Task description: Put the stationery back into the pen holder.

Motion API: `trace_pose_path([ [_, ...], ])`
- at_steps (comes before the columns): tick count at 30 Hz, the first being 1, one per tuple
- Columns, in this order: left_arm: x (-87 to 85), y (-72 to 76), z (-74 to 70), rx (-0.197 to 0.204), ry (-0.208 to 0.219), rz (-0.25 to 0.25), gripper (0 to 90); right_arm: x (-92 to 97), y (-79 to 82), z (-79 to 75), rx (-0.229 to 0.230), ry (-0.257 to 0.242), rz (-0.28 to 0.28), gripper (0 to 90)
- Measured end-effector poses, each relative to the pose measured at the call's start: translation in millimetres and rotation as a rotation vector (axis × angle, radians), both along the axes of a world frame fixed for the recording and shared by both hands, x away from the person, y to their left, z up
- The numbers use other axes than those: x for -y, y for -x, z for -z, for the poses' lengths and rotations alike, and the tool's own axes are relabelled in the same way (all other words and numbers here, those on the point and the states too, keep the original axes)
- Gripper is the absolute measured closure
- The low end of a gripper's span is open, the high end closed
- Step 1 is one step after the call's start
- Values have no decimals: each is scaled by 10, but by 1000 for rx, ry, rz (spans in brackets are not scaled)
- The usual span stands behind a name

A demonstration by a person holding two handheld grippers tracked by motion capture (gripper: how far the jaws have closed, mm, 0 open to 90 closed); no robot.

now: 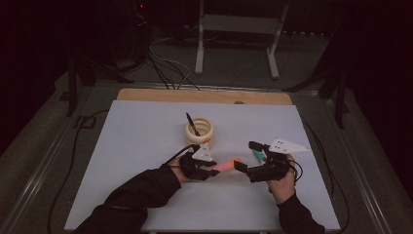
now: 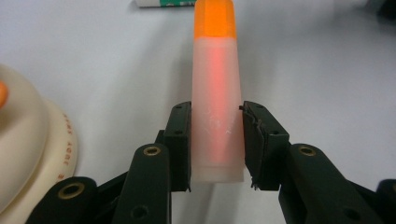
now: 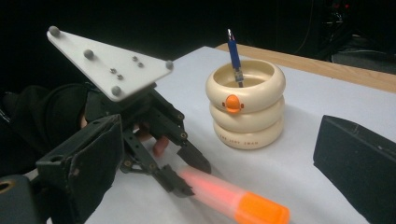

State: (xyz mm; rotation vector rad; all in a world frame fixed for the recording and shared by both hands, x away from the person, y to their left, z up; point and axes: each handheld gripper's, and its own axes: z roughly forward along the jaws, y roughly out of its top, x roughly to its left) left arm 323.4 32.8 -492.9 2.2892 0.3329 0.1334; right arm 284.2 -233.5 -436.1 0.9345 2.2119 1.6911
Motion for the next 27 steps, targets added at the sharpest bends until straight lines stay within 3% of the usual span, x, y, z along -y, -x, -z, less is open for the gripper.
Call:
trace_pose_path([
  [15, -231, 105, -101, 4, 18, -24, 660, -29, -2, 17, -8, 4, -4, 17],
  [27, -428, 163, -93, -2, 39, -84, 659, -53, -3, 29, -14, 4, -9, 17],
])
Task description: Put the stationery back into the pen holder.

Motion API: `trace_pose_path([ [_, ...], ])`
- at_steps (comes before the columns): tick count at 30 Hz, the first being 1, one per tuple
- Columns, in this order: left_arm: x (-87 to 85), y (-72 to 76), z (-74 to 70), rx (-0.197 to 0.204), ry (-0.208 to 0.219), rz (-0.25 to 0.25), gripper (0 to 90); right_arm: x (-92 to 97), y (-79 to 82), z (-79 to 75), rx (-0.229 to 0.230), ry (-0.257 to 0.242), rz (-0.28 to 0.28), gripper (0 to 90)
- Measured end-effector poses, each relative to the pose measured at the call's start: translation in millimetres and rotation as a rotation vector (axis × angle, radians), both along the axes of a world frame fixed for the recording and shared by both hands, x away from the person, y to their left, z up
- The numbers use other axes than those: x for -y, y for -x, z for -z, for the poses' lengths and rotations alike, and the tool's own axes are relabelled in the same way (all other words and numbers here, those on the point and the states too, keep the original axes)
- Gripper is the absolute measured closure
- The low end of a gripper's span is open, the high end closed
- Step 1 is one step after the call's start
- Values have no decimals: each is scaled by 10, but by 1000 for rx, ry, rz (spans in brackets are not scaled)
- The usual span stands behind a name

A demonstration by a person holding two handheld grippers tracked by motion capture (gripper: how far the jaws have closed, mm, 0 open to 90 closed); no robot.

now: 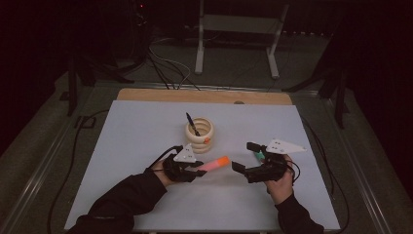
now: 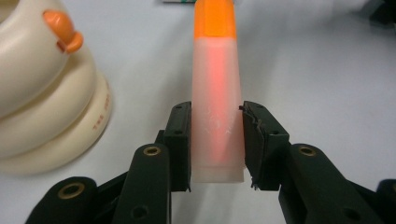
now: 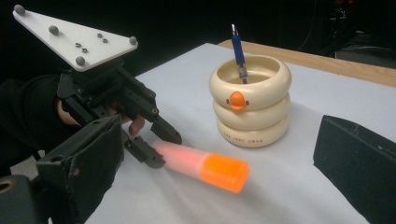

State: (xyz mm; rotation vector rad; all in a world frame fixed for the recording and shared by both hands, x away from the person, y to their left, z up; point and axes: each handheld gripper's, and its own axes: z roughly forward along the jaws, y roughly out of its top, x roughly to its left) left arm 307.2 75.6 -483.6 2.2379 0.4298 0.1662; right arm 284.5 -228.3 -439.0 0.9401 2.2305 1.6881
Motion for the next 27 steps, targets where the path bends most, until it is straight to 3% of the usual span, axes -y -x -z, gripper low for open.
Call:
trace_pose_path([
  [18, -238, 140, 63, -7, 4, -123, 659, -71, 10, 25, -14, 12, -1, 26],
  [27, -286, 211, 75, -16, 49, -141, 658, -162, 34, 63, 9, 44, 25, 26],
])
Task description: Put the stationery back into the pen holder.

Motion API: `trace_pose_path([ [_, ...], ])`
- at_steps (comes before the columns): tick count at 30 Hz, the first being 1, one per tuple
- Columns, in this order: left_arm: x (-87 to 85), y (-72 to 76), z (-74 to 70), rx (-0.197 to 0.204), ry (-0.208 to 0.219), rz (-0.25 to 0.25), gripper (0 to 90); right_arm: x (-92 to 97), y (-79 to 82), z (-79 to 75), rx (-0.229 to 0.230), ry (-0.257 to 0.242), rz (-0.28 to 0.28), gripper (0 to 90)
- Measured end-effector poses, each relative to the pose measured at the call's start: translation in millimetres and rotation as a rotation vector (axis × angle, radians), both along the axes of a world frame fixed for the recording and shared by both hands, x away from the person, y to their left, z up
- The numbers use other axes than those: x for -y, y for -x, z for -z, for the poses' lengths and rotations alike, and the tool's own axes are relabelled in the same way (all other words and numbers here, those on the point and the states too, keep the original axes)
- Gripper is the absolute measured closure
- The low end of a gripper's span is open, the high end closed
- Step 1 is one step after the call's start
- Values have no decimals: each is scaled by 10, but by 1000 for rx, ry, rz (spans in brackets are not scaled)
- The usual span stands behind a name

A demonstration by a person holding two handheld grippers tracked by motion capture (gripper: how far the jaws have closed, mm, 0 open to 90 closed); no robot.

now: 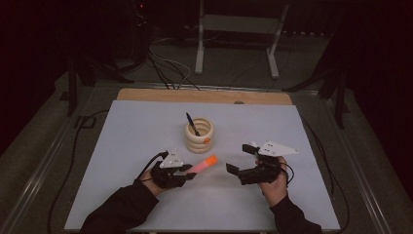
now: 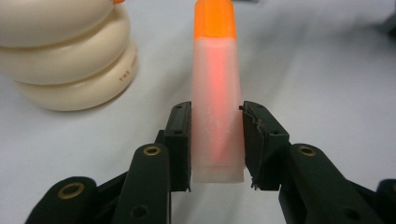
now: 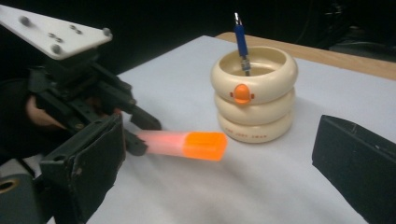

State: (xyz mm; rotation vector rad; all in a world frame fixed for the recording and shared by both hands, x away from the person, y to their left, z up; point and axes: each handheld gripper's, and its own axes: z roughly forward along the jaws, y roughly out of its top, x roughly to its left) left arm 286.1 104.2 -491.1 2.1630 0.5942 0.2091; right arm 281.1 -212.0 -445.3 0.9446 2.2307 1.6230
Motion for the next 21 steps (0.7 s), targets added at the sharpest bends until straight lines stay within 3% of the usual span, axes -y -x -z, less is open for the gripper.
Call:
trace_pose_path([
  [5, -26, 13, 5, 8, 42, -4, 658, -56, 9, -10, 12, 1, 16, 26],
  [16, -26, 8, 1, 16, 74, -28, 659, -152, 17, -104, -7, -12, 74, 26],
  [21, -28, 8, -5, 23, 89, -35, 658, -199, -8, -107, -24, -54, 111, 30],
])
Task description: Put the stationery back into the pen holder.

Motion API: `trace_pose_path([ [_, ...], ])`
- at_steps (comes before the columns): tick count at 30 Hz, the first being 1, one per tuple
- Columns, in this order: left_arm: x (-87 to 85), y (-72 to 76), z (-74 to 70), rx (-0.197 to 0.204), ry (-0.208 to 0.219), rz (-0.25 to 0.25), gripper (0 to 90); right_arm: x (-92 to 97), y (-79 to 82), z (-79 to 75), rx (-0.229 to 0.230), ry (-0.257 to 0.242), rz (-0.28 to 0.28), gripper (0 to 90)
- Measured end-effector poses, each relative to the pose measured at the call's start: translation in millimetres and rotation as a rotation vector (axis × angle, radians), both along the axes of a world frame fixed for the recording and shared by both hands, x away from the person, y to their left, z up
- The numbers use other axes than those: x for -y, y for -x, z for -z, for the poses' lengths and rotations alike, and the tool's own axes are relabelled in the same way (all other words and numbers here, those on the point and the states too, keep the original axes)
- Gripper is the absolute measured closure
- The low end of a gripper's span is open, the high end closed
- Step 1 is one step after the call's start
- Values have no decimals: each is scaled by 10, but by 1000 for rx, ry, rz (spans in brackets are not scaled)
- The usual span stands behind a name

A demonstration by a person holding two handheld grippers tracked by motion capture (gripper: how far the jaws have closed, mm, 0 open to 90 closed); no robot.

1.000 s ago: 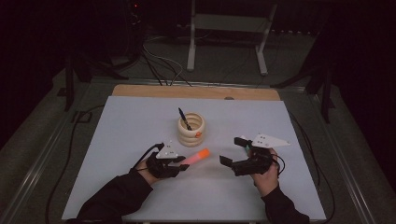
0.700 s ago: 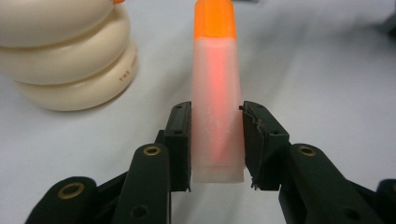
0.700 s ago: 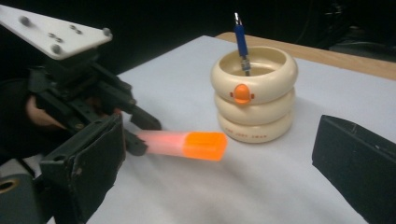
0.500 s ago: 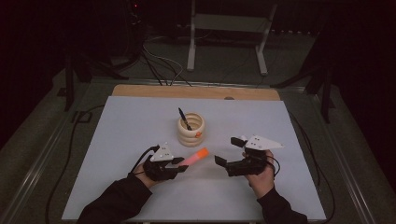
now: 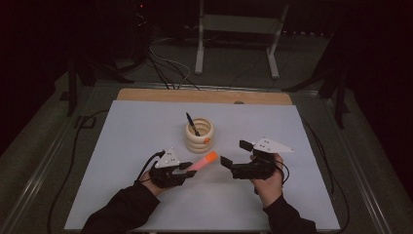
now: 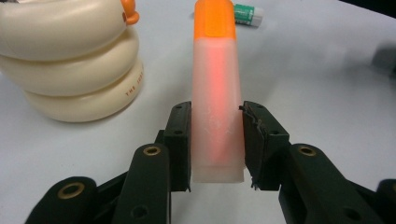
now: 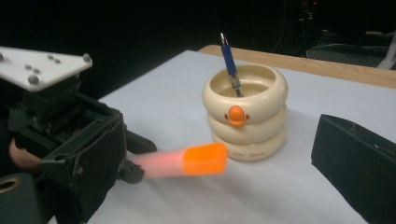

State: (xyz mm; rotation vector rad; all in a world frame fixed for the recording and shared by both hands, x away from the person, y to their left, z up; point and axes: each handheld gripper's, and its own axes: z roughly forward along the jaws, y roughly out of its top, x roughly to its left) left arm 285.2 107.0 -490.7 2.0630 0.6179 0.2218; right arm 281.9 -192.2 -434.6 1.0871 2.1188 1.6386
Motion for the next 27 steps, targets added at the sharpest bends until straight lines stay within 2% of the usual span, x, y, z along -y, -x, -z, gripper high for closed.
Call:
trace_pose_path([
  [2, -1, -2, -3, 4, 1, -5, 659, -11, -6, 1, -6, -4, 4, 30],
  [5, -2, -5, -11, 9, 13, -13, 659, -46, -28, -5, -20, -41, 5, 28],
  [8, -7, -3, -26, 17, 26, -17, 659, -60, -35, -15, -12, -66, 21, 20],
  [12, -17, -3, -46, 22, 35, -23, 658, -70, -56, -10, -9, -75, 50, 8],
  [15, -29, -7, -53, 27, 42, -25, 658, -80, -70, 7, -26, -75, 48, 9],
  [17, -36, -9, -54, 36, 44, -32, 659, -89, -74, 22, -53, -74, 43, 9],
  [20, -44, -10, -57, 41, 48, -37, 658, -114, -71, 55, -72, -70, 58, 10],
  [25, -51, -13, -58, 44, 52, -41, 659, -157, -70, 75, -97, -109, 82, 10],
  [27, -55, -12, -56, 47, 53, -43, 659, -177, -62, 71, -125, -152, 78, 10],
])
